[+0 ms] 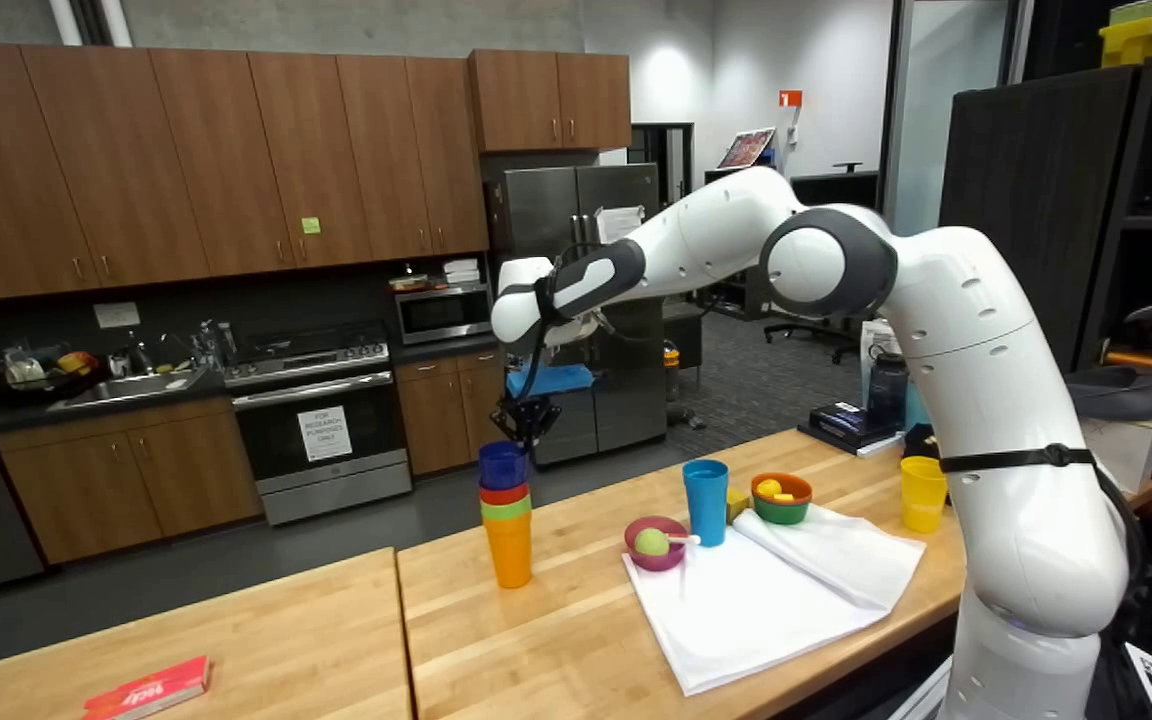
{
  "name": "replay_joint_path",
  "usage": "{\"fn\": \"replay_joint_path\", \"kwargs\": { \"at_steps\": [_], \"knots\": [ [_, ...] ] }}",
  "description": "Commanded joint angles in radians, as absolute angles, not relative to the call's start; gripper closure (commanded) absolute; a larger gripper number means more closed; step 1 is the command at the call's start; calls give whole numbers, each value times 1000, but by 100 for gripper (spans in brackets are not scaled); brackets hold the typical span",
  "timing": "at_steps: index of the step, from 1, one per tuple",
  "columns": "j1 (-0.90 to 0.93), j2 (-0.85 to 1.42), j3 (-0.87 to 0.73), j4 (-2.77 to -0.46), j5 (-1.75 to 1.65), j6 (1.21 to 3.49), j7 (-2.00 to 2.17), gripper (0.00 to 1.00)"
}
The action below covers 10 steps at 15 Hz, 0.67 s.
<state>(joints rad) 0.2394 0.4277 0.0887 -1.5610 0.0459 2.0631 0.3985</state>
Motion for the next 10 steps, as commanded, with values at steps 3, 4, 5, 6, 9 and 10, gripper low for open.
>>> {"fn": "replay_joint_path", "kwargs": {
  "at_steps": [3,4,5,6,9,10],
  "knots": [
    [243,293,102,-1634,48,2091,383,99],
    [242,273,105,-1642,52,2106,386,99],
    [244,249,106,-1649,47,2112,392,99],
    [243,221,110,-1666,48,2126,392,99],
    [245,151,115,-1688,27,2155,418,99],
    [245,127,113,-1701,15,2175,435,99]
  ]
}}
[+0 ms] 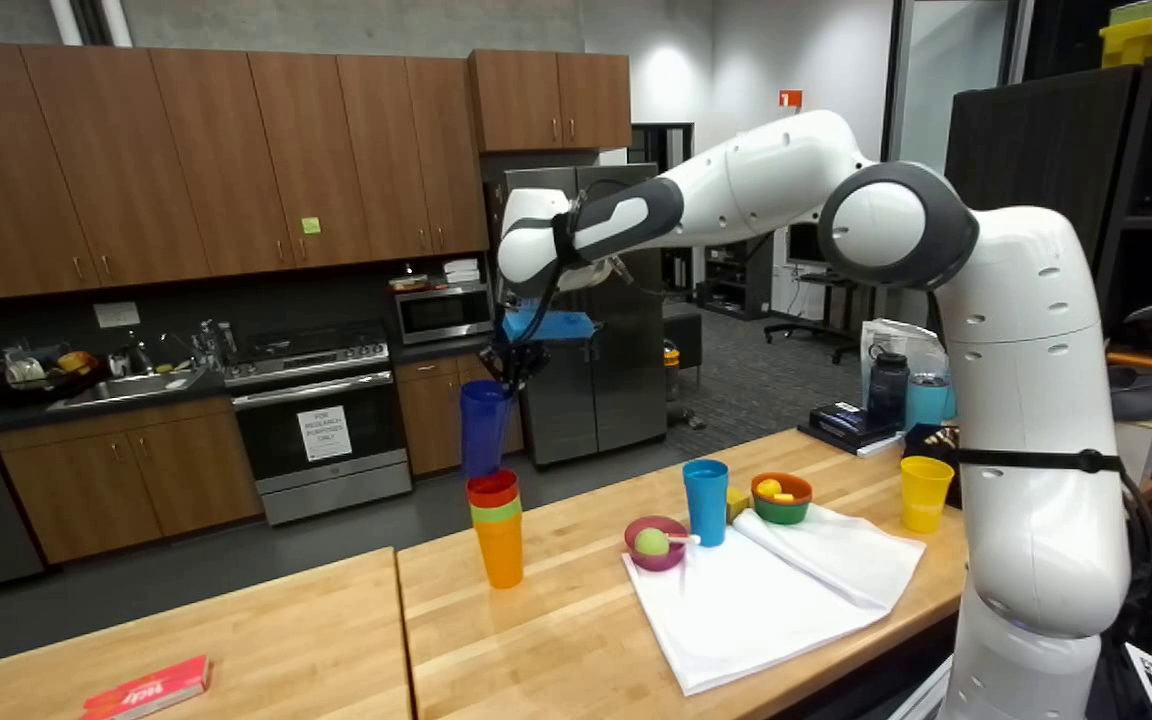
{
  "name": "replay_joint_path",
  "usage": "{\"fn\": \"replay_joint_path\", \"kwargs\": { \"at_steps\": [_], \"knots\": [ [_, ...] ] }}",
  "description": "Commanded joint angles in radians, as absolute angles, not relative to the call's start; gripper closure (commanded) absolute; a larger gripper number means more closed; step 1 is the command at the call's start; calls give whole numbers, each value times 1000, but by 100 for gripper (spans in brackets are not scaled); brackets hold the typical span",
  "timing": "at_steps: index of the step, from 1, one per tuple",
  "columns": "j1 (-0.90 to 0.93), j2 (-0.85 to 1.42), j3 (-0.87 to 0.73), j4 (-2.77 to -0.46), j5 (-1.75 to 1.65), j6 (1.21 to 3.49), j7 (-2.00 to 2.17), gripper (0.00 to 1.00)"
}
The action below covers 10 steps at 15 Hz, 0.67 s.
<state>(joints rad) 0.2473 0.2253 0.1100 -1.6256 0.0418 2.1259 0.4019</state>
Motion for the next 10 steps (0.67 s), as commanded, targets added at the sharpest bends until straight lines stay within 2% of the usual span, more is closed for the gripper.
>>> {"fn": "replay_joint_path", "kwargs": {
  "at_steps": [1,10],
  "knots": [
    [244,103,114,-1718,3,2197,446,99],
    [177,-29,104,-1886,-172,2285,698,99]
  ]
}}
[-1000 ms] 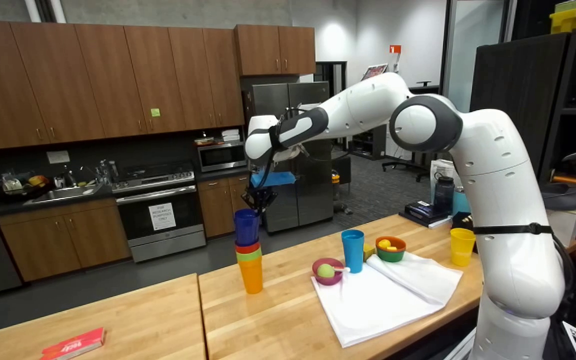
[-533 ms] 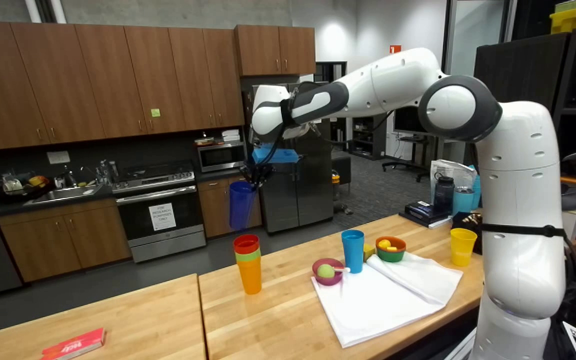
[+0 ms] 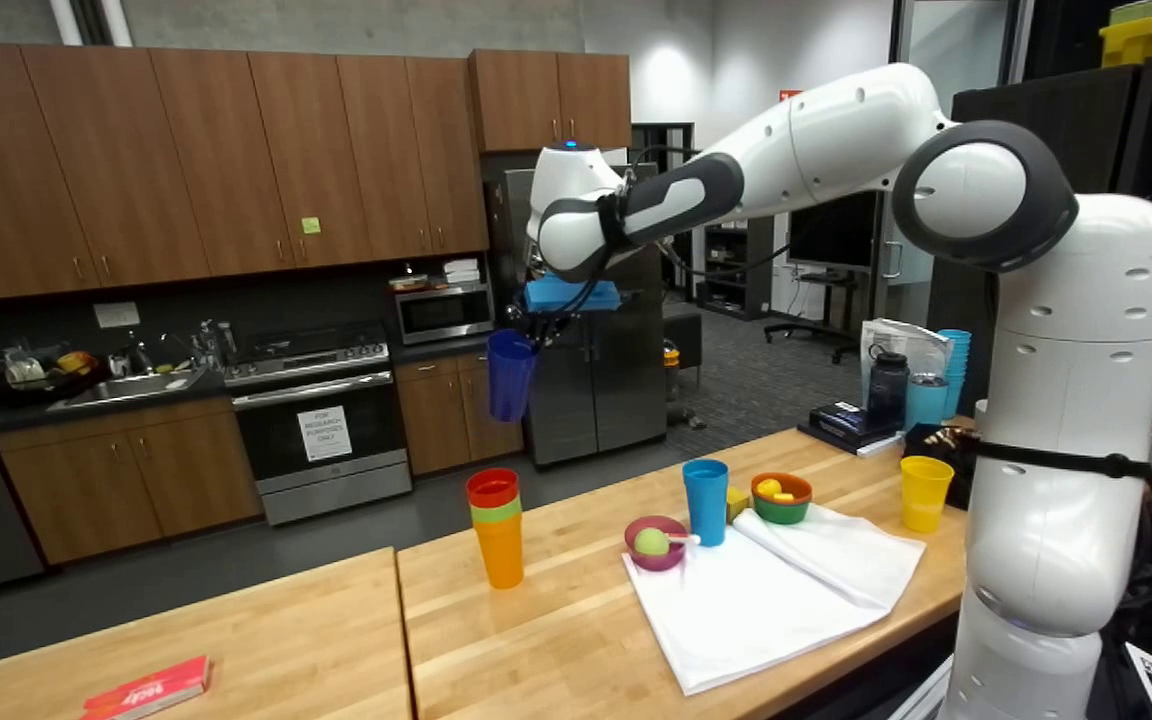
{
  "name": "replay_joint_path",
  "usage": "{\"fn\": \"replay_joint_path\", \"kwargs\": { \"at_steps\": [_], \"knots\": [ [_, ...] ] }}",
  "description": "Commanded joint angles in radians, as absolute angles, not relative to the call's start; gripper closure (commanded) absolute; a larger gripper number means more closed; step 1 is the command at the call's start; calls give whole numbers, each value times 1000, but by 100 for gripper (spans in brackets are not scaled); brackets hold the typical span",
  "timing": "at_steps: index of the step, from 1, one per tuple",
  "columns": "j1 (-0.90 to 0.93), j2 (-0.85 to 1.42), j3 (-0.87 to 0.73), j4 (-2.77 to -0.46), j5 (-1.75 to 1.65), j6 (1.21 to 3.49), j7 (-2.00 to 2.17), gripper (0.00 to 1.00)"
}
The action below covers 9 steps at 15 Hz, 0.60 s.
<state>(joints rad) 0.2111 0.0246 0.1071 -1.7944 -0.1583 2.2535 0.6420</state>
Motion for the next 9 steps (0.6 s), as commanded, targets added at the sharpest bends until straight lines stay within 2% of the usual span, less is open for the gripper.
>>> {"fn": "replay_joint_path", "kwargs": {
  "at_steps": [1,9],
  "knots": [
    [164,-27,101,-1907,-160,2287,703,99],
    [91,54,74,-2057,21,2365,643,99]
  ]
}}
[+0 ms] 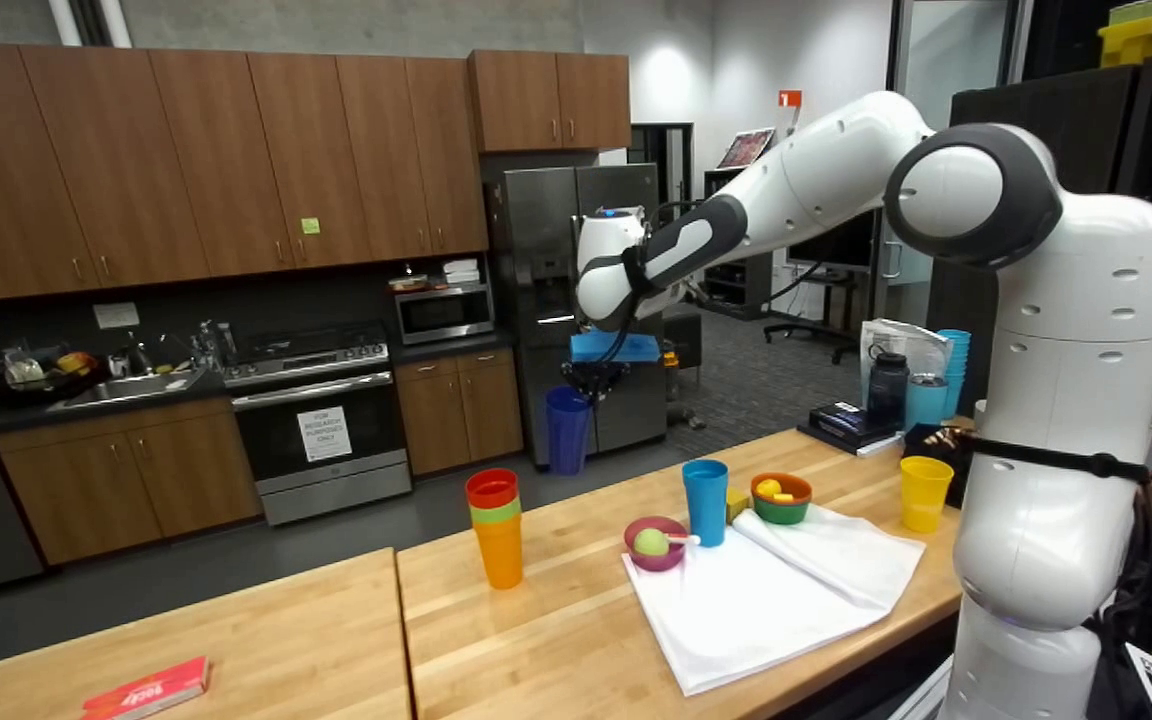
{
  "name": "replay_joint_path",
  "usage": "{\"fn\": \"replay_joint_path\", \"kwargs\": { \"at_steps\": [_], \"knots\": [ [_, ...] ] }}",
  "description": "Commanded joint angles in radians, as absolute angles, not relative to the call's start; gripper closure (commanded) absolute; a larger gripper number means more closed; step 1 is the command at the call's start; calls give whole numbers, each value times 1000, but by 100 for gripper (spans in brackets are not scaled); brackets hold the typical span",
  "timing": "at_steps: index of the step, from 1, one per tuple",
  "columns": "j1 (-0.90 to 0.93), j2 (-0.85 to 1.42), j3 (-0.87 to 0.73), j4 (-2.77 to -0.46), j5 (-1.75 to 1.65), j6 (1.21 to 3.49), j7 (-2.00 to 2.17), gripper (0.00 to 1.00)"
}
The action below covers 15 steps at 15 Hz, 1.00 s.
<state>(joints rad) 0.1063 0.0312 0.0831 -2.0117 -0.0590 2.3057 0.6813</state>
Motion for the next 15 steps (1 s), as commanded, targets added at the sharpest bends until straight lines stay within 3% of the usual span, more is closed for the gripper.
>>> {"fn": "replay_joint_path", "kwargs": {
  "at_steps": [1,9,15],
  "knots": [
    [86,78,72,-2065,65,2374,623,99],
    [64,256,52,-2056,283,2395,502,99],
    [87,257,-8,-2077,206,2431,591,99]
  ]
}}
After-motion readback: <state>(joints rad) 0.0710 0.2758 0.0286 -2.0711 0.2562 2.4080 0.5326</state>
